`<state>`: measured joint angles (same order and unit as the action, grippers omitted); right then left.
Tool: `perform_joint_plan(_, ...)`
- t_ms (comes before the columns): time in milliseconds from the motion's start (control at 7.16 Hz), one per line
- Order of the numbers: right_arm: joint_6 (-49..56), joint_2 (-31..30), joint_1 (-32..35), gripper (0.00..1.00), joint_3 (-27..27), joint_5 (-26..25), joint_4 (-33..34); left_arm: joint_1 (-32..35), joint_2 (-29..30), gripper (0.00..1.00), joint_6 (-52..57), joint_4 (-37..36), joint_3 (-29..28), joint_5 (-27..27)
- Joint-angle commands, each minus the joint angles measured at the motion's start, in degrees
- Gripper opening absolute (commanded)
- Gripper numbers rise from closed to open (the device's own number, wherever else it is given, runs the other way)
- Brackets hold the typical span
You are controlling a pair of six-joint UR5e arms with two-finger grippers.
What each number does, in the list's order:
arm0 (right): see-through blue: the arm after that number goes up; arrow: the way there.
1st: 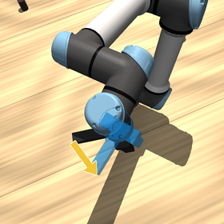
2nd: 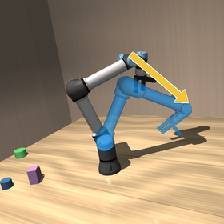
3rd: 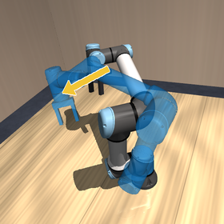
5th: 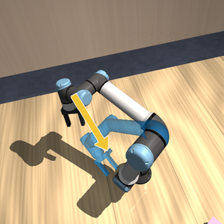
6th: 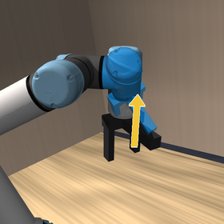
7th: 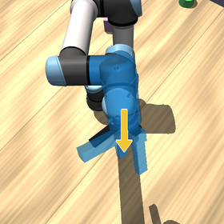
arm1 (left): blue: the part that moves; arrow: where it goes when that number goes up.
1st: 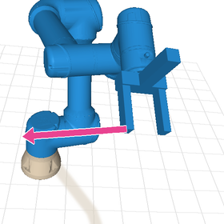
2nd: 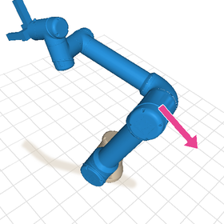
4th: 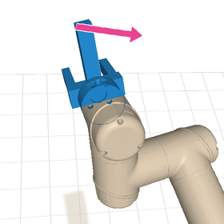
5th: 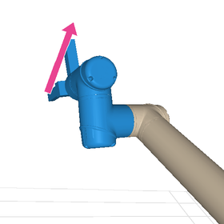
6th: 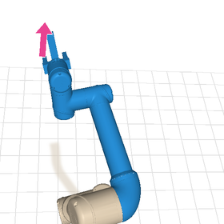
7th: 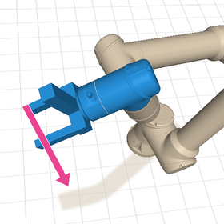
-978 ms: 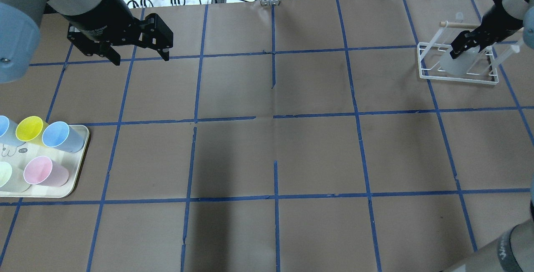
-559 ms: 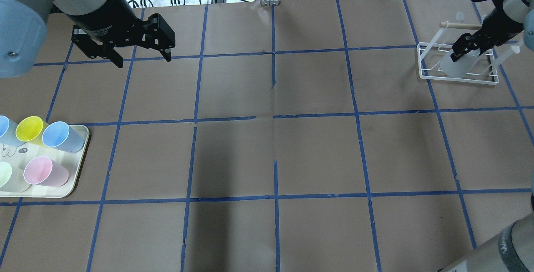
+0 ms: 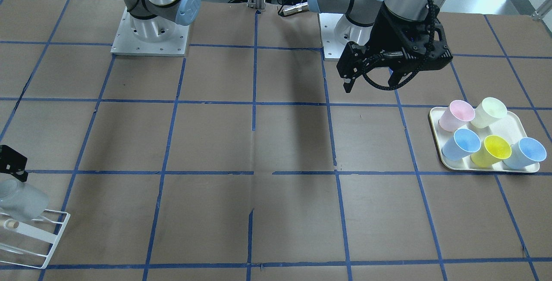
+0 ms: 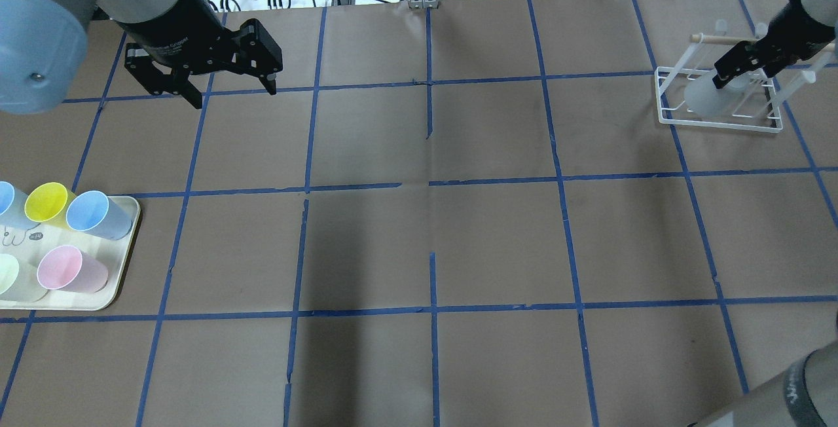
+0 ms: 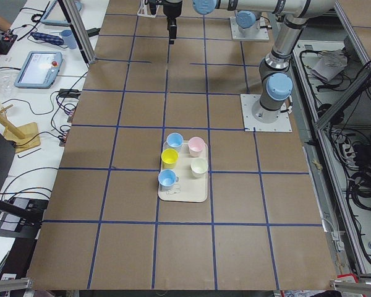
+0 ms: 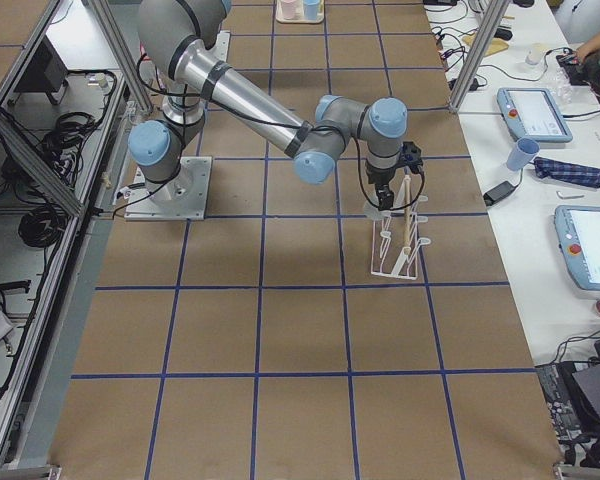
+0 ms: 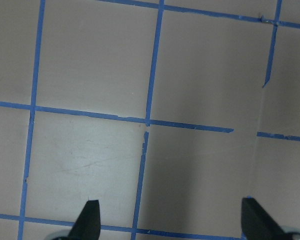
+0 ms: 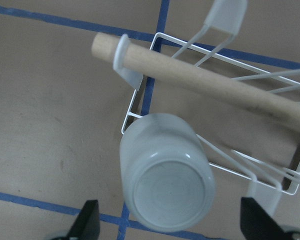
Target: Transfer IKEA cup to right arm and place on rack
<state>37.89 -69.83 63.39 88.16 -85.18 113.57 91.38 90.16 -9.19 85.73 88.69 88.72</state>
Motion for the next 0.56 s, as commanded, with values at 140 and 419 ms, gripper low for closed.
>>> perform_joint_plan(140, -9.62, -9.32, 0.94, 1.00, -4.57, -0.51, -18.35, 0.03, -0.07, 1.00, 3.46, 1.01, 0.08, 0.22)
perform_joint_plan(419, -15.96, -15.57, 7.93, 1.00, -3.61, -0.69, -24.50, -0.15, 0.11, 1.00, 6.90, 2.95, -0.27, 0.22)
